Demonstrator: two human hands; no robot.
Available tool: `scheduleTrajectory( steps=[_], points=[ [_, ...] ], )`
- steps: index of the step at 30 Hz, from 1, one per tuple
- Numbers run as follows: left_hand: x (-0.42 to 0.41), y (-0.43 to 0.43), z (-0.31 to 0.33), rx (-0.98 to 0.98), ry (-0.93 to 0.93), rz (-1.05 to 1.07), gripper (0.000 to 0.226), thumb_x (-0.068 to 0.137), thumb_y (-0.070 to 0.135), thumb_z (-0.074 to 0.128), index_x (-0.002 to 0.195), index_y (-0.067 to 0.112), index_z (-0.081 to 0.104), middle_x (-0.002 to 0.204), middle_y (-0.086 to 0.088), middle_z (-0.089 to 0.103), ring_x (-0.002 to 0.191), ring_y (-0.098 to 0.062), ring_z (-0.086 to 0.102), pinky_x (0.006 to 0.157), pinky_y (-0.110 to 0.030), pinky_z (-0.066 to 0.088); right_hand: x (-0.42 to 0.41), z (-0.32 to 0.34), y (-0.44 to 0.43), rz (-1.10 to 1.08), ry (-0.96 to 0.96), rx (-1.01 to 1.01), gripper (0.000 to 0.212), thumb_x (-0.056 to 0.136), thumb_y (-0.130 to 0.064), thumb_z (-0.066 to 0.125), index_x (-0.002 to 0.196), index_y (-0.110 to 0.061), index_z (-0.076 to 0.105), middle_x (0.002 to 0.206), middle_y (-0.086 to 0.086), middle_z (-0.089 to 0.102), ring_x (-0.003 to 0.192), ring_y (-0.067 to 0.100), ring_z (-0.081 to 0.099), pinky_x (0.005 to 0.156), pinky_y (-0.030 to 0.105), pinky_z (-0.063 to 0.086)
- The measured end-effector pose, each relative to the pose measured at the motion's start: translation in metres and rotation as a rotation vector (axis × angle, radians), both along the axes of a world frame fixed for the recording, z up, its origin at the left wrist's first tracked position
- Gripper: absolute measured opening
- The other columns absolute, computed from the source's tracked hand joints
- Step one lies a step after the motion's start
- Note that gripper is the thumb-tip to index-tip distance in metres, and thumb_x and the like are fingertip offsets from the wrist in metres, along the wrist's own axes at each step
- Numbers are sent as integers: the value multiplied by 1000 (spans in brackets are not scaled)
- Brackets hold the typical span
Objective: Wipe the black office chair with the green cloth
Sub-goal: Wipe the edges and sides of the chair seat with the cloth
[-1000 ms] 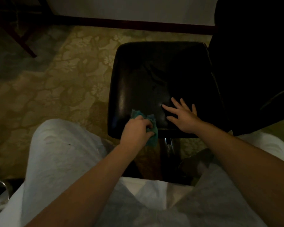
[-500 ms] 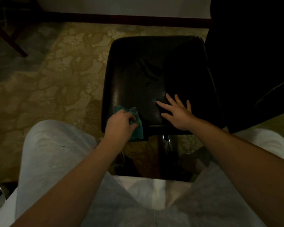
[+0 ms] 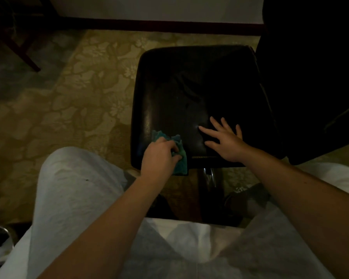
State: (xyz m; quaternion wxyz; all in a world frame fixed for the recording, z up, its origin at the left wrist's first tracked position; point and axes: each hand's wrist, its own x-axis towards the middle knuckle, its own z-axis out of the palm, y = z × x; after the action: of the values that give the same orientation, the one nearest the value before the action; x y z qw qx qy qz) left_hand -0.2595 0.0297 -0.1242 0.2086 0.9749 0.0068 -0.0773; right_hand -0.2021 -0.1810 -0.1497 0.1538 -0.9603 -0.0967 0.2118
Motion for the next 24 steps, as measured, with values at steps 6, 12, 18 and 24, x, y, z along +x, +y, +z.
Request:
scheduleTrajectory(
  steps=[6,12,18,24],
  points=[
    [3,-47,-4,-17,-33,-108,23,87,36,71,107,24,68,111,1,59,105,-20,56,89,-34,45,3,4,1,-5,34,-24,51,102,-44,39,148,-52,19,162,-9,-9,148,18,-17,116,51,-12],
    [5,2,1,33,18,-68,20,88,33,71,106,26,69,109,5,57,106,-17,56,85,-28,38,7,8,-4,24,101,49,53,101,-40,44,148,-52,20,163,-9,-8,148,19,-17,116,52,-13],
    [6,3,-3,38,-21,55,18,87,30,71,102,20,71,109,0,59,103,-21,58,89,-35,45,5,4,5,-3,86,22,54,101,-40,43,148,-53,18,162,-9,-10,148,21,-17,116,53,-13],
    [10,-33,-2,22,-24,-12,16,88,31,70,101,21,68,109,0,59,101,-21,57,89,-35,45,9,6,4,12,96,9,55,101,-40,45,148,-51,19,162,-10,-10,148,19,-16,116,51,-11]
  ],
)
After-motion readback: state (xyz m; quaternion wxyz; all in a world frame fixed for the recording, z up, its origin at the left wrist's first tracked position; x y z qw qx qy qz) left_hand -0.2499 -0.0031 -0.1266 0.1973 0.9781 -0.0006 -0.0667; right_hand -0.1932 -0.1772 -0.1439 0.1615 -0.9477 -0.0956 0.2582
